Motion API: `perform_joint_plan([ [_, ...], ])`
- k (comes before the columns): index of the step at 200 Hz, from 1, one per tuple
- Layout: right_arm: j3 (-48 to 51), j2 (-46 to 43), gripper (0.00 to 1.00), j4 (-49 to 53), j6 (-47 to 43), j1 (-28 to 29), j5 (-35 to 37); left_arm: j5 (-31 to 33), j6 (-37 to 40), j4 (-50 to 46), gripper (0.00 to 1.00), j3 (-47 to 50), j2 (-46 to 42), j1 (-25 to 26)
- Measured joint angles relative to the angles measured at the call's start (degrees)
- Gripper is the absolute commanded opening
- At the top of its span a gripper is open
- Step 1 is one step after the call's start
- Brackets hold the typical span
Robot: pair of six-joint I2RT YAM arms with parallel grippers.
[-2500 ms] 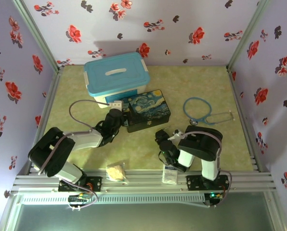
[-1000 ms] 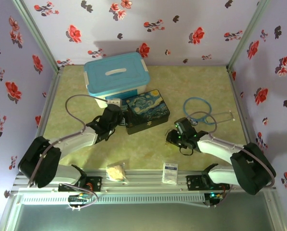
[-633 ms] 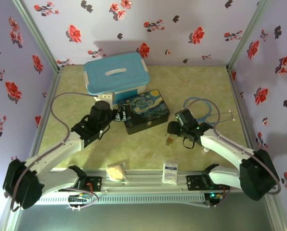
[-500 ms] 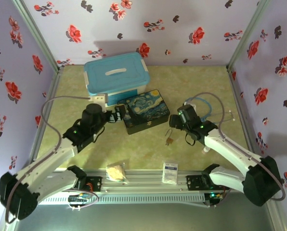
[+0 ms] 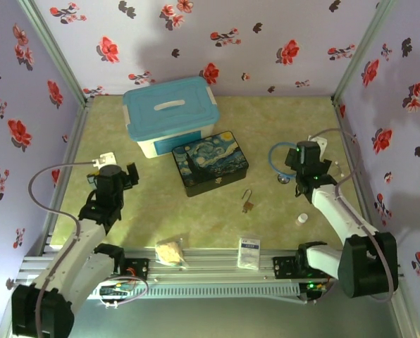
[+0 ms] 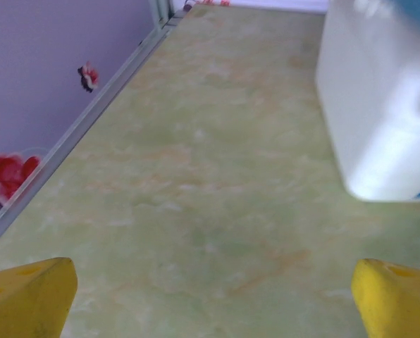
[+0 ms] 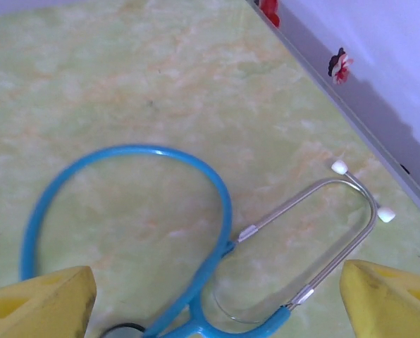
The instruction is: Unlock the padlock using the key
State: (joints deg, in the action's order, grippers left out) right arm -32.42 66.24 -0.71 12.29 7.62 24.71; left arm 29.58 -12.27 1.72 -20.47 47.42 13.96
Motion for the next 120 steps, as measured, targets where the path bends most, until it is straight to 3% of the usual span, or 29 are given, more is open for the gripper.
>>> perform_joint_plan([
  [24, 5.8, 2.1, 0.90, -8.4, -3.9, -1.1, -0.5, 0.2, 3.7, 9.7, 1.00, 5.3, 7.2, -3.1],
  [58, 11.1, 7.6, 0.89, -25.2, -4.3, -4.8, -1.8, -2.7, 5.2, 22.1, 1.00, 5.7, 16.8, -10.1],
  [120, 11.5, 20.6, 0.91, -43.9, -5.1, -5.3, -7.4, -12.6, 5.4, 44.9, 1.00, 5.4, 32.2, -14.3],
])
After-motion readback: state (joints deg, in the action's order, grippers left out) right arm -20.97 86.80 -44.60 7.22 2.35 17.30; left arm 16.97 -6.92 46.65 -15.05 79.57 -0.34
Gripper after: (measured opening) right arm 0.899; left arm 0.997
